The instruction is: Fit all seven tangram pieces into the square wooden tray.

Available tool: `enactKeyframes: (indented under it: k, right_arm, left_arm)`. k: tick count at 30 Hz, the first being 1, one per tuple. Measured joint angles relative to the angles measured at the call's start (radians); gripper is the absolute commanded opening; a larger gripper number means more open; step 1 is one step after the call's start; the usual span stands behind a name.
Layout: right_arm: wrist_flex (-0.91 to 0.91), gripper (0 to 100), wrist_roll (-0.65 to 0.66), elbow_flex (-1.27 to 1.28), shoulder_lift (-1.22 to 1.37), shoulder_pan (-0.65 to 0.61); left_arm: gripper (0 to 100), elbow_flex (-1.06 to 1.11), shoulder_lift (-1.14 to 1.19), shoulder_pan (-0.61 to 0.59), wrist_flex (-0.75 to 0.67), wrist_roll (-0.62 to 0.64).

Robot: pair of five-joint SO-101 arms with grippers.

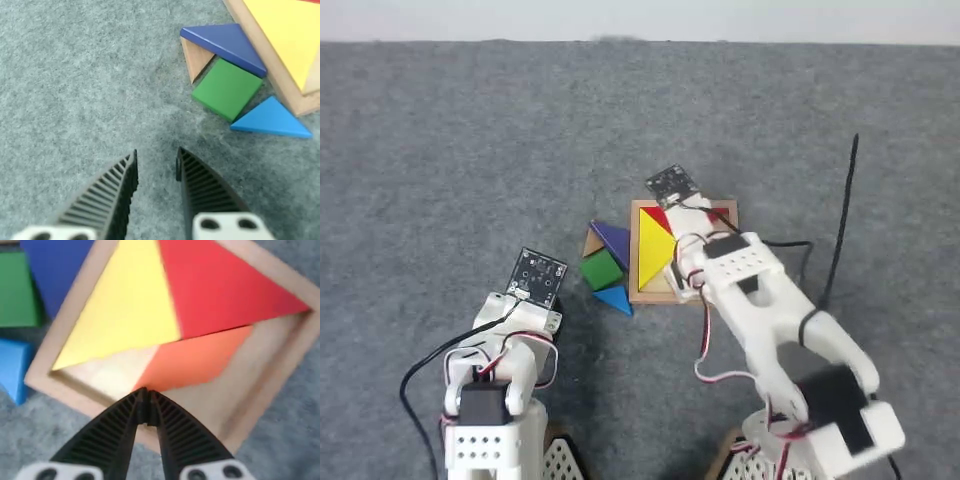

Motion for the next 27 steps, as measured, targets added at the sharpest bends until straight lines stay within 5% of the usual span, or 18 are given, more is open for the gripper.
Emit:
enactKeyframes:
  k: [9, 27]
  right_arm:
    - [-0.028, 0.9, 0.002, 0.026, -0.170, 0.048]
    - [-0.005, 0.9, 0.040, -0.157, 0.157, 0.083]
  left_arm:
    - [13, 0.000, 0.000, 0.000, 0.000, 0.000]
    - [13, 0.000, 0.000, 0.000, 0.000, 0.000]
